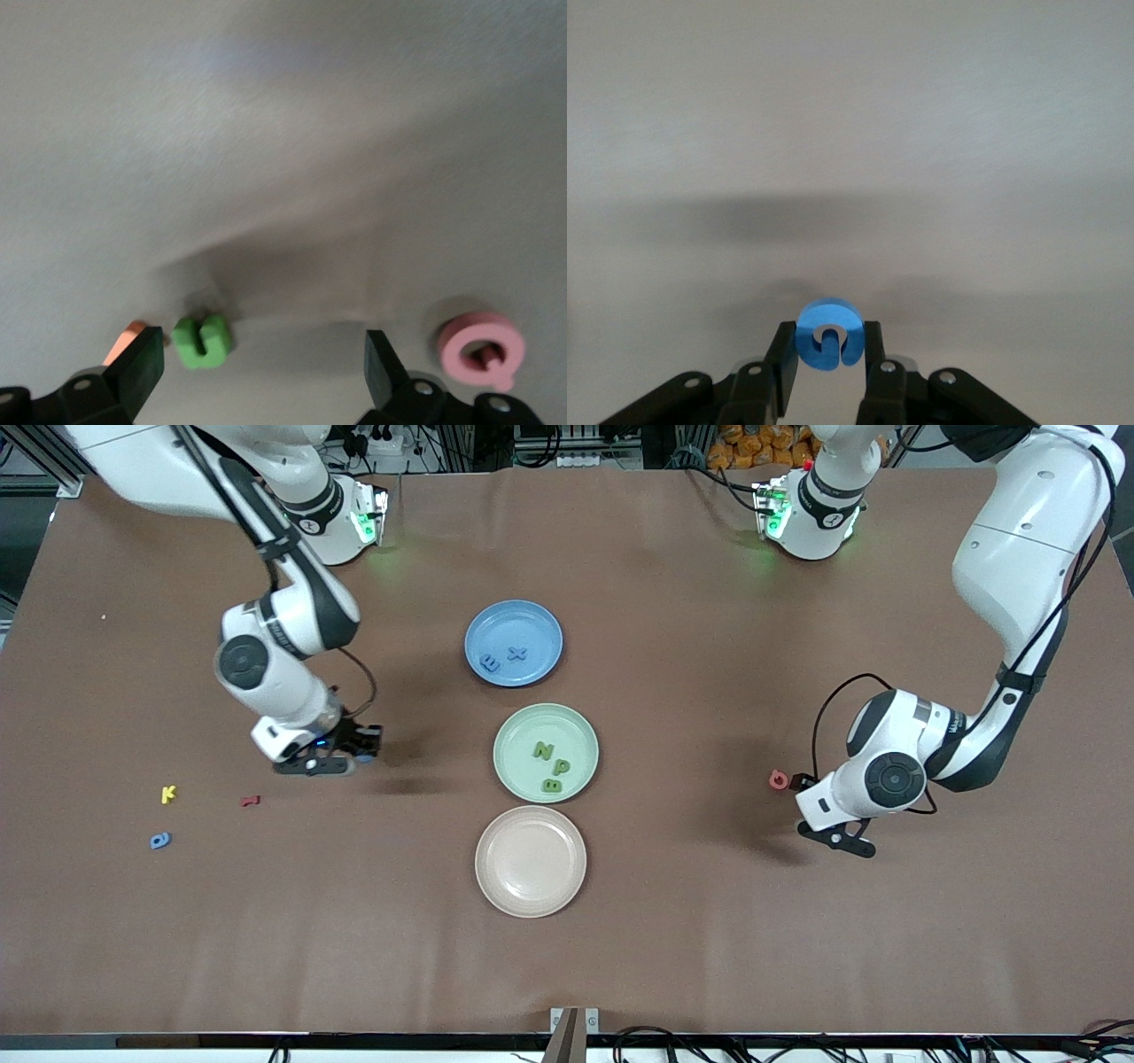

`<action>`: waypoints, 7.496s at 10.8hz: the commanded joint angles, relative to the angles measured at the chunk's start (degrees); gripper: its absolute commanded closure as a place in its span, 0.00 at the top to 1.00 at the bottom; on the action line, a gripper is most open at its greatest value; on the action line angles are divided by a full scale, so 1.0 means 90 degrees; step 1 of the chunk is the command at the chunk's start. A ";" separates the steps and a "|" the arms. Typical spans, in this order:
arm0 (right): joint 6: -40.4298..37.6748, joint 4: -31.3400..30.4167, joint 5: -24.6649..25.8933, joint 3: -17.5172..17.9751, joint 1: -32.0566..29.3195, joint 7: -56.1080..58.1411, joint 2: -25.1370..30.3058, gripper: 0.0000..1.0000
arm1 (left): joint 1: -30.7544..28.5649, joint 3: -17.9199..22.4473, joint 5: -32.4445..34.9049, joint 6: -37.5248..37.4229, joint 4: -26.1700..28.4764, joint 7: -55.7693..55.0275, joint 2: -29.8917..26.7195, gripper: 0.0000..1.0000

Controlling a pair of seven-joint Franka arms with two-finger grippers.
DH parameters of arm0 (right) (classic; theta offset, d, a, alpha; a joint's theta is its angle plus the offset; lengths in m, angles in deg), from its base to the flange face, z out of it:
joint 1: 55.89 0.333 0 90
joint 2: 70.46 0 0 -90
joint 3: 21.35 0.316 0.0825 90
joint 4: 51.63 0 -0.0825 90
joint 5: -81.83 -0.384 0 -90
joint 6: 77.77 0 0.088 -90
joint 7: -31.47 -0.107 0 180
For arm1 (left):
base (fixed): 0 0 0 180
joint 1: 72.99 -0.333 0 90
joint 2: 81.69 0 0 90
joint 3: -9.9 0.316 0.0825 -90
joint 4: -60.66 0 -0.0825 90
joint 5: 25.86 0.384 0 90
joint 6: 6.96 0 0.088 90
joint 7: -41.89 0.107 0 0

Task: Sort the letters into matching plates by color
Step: 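Lower the blue G onto the blue plate with the right gripper and release, then grasp a blue letter with the right gripper while the left grasps green u, then place the green u on the green plate with the left gripper and release, then place the blue letter on the blue plate while the left gripper draws back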

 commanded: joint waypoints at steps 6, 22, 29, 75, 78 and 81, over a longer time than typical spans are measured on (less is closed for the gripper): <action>-0.0112 0.0104 -0.0039 0.1270 0.1839 -0.4501 -0.0302 0.00 | -0.0942 -0.0204 0.0125 0.1237 0.1246 0.0079 -0.0550 1.00; -0.2105 0.0454 0.0049 0.0728 -0.1059 0.0672 0.0645 1.00 | -0.1039 -0.0409 0.0125 0.1665 0.1216 -0.0107 -0.0326 1.00; -0.1521 0.1841 0.0087 -0.1373 -0.1090 0.4710 -0.0253 1.00 | -0.1205 -0.0400 0.0135 0.1921 0.1216 -0.0058 -0.0287 1.00; -0.2650 0.5389 -0.0355 -0.3016 -0.0250 0.7767 -0.2688 0.00 | 0.4001 0.0030 -0.1575 0.1756 -0.0825 -0.6055 -0.0169 1.00; -0.2798 0.4230 -0.0361 -0.2764 0.0150 0.6176 -0.1742 0.00 | 0.3622 0.0410 -0.1652 0.0468 -0.1282 -0.5121 -0.0287 1.00; -0.3118 0.3182 -0.0371 -0.2051 0.0219 0.4553 -0.0842 0.00 | 0.2675 0.0421 -0.1643 0.0446 -0.1322 -0.4426 -0.0267 1.00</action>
